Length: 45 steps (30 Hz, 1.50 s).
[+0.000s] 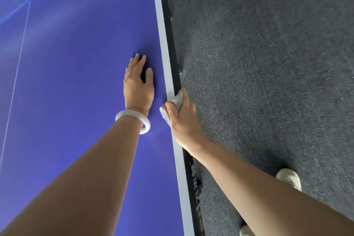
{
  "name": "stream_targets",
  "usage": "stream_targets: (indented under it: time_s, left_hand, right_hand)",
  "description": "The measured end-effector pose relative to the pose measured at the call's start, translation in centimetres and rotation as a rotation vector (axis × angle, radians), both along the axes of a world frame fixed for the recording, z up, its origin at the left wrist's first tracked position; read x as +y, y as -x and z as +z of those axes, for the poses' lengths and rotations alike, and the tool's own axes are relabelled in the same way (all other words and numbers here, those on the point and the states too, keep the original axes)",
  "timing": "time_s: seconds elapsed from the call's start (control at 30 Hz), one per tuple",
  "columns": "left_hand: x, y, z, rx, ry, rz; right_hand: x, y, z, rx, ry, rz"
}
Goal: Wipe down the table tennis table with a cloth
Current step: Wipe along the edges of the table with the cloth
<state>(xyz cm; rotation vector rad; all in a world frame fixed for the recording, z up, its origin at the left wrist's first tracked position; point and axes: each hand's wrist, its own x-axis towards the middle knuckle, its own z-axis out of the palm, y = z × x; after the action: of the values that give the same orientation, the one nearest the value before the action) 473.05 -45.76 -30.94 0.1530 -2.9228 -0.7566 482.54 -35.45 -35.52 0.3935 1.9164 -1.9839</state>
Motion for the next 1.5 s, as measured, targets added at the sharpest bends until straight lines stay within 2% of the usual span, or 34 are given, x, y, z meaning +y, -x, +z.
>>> stream_targets:
  time_s: [0.13,0.27,0.43,0.53,0.67,0.73,0.83,0.93,1.1,1.23,1.37,1.5]
  left_hand:
    - [-0.2,-2.4,0.6,-0.037,-0.159,0.071]
    - [0.0,-10.7,0.5,-0.051,-0.027,-0.098]
    - [-1.5,-22.0,0.2,-0.150,0.117,-0.154]
    - [-1.2,-25.9,-0.1,-0.150,0.265,-0.172]
    - [-0.7,-26.1,-0.1,-0.151,0.315,-0.134]
    - [-0.7,-26.1,-0.2,-0.143,0.318,-0.144]
    - [-0.8,-26.1,-0.2,-0.121,0.302,-0.147]
    - [-0.7,-26.1,-0.1,-0.110,0.284,-0.142]
    - [-0.6,-26.2,-0.1,-0.118,0.304,-0.136]
    - [-0.5,-26.2,-0.1,-0.112,0.318,-0.136]
    - [-0.4,-26.3,-0.2,-0.094,0.310,-0.129]
    - [-0.5,-26.1,-0.3,-0.071,0.327,-0.133]
  right_hand:
    - [0.0,0.0,0.6,0.001,0.007,-0.002]
    - [0.1,0.1,0.9,-0.012,0.013,-0.003]
    - [0.3,0.0,1.2,-0.014,0.038,-0.006]
    - [0.4,0.0,1.6,-0.024,0.074,-0.017]
    - [0.8,-1.5,1.8,-0.030,0.111,-0.039]
    - [1.0,-5.8,2.1,-0.016,0.072,-0.015]
    - [1.1,-15.0,2.2,0.037,0.116,0.008]
    - [1.6,-20.5,2.1,-0.013,0.118,0.087]
    - [0.8,-16.4,1.9,-0.036,-0.037,0.069]
    - [0.5,-13.8,2.2,-0.050,0.103,-0.012]
    - [0.3,-21.9,1.4,0.057,0.030,0.011]
    - [-0.2,-28.4,0.6,-0.006,0.164,-0.012]
